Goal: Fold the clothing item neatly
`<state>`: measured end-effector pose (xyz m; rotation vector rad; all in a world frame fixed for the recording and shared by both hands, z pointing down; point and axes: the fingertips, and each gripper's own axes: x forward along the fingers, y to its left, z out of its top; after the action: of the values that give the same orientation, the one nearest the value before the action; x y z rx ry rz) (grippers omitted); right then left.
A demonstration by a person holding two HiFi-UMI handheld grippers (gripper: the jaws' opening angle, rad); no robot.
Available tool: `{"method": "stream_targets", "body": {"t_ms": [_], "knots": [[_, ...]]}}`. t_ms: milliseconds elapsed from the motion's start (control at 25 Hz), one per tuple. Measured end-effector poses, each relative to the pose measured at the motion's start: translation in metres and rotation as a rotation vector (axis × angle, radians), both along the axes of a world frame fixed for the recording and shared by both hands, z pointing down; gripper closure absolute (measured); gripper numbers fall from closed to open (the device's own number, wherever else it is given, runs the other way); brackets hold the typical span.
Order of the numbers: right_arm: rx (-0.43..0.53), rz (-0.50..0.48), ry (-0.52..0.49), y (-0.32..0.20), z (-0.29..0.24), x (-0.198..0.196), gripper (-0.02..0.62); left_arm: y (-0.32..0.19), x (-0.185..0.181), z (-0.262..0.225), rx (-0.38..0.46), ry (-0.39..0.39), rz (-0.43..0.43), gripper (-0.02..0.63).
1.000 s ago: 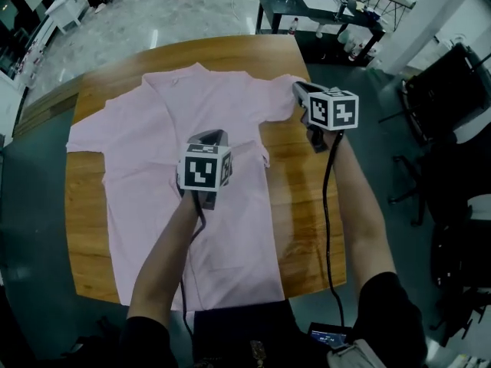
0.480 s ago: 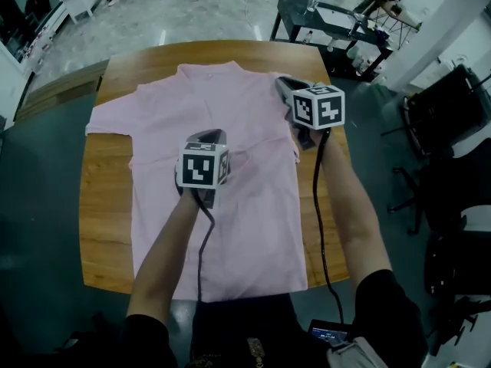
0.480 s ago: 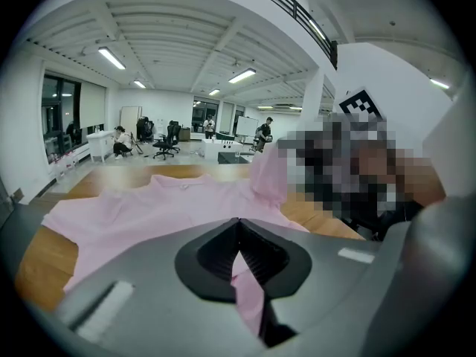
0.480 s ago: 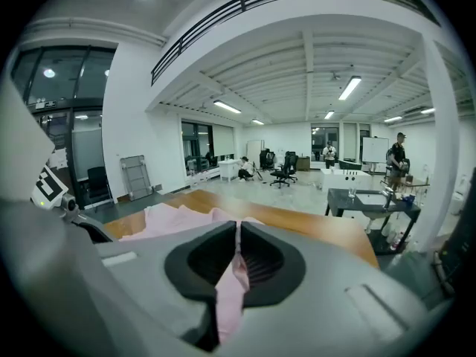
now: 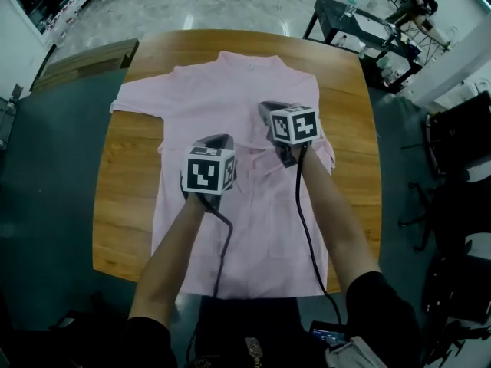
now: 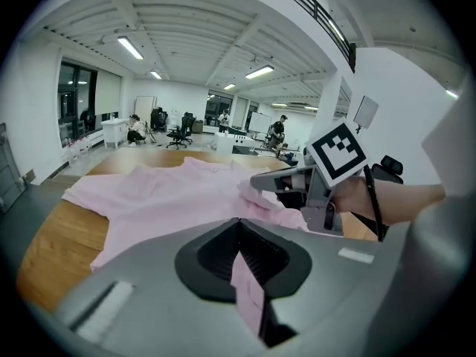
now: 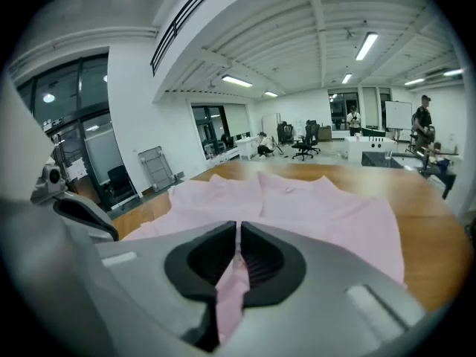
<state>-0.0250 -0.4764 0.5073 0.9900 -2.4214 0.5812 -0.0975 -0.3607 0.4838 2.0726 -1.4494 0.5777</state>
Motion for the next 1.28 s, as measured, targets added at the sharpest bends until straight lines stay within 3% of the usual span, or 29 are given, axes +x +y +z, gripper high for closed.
{"method": "stream_targets", "body": {"t_ms": [240, 400, 520, 680, 1000, 1280], "knots": [[-0.078, -0.046, 0.040, 0.020, 0.047, -0.029, 0.569, 0.004, -0.018, 0.021, -0.037, 0.007, -0.003, 0.598], [-0.123, -0.116, 0.079, 0.035, 0.066, -0.045, 0.534, 0.002, -0.021, 0.020, -0.035, 0.020, 0.015, 0.598], [-0.129, -0.179, 0.096, 0.050, 0.064, -0.053, 0.482, -0.005, -0.027, 0.011, -0.016, 0.019, 0.034, 0.598], [-0.106, -0.208, 0.086, 0.068, 0.044, -0.043, 0.480, -0.020, -0.027, -0.006, 0.017, -0.001, 0.078, 0.598], [-0.054, -0.135, 0.102, 0.059, 0.029, 0.025, 0.505, -0.073, 0.029, -0.007, 0.055, -0.084, 0.231, 0.597], [-0.067, -0.095, 0.028, 0.031, 0.039, 0.052, 0.515, -0.135, 0.084, 0.026, 0.028, -0.176, 0.319, 0.507]]}}
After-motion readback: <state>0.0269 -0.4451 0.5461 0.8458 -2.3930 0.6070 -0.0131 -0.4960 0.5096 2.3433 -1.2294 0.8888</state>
